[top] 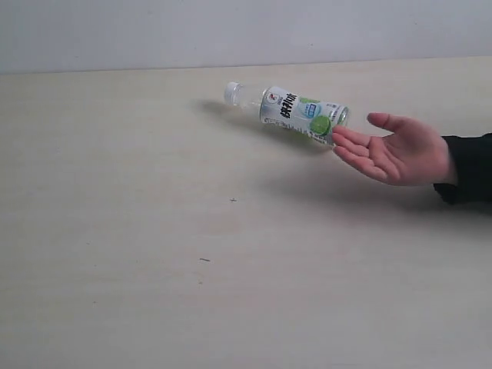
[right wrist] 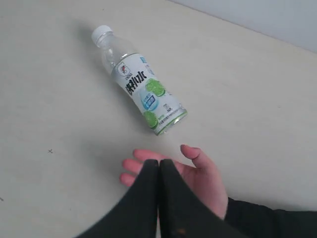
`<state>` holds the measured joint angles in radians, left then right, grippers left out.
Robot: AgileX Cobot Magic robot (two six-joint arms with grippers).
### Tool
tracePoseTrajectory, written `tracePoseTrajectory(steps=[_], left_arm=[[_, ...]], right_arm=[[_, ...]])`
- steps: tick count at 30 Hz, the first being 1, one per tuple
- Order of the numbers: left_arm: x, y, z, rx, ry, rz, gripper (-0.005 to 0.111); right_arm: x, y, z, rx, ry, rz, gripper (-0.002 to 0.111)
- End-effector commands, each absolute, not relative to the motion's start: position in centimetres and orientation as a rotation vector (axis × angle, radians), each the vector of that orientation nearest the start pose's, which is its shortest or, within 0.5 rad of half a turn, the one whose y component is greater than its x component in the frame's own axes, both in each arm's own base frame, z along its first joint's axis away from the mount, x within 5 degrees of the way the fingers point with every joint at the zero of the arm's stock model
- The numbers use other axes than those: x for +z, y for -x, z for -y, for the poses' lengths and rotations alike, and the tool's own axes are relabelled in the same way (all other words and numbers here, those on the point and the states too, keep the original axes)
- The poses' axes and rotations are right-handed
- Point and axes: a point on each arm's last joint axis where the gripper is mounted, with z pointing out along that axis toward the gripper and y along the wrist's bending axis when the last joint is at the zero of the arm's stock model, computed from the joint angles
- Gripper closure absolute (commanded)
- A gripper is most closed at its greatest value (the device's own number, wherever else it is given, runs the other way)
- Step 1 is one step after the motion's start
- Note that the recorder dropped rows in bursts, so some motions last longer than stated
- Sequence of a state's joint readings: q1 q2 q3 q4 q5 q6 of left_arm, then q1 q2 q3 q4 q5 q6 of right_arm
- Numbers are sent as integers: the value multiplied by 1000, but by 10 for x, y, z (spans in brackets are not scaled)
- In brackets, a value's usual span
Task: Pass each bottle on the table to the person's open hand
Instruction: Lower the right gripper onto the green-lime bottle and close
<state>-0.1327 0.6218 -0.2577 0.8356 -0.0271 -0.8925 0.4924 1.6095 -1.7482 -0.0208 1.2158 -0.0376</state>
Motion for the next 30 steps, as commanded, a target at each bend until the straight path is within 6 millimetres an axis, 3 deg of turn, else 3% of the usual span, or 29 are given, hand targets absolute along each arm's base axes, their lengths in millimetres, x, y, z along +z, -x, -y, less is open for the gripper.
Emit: tracePoseTrajectory(steps=[1,2,7,9,12,15,19,30], left_arm=[[249,-126,18,-150,-82,-1826,107],[249,-126,18,-150,-82,-1826,107],[249,-126,18,-150,-82,-1826,107],[249,-126,18,-150,-82,-1826,107],[249,-126,18,-150,-82,-1826,107],[249,-126,18,-150,-82,-1826,107],[249,-126,18,-150,-82,-1826,107],[249,-126,18,-150,-82,-1826,107]], right_arm=[[368,-331,-178,153,824,-2473,108],[346,-347,-186,124,882,-2500,108],[287,-400,-220,117,1173,-2475,103],[257,-417,-234,154,1391,-2427,82],[229,-438,-243,98,1491,-2330,32],[207,-453,-246,22,1506,-2279,33],[187,-457,-249,7,1579,-2248,33],[158,-465,-251,-23,1603,-2229,33]])
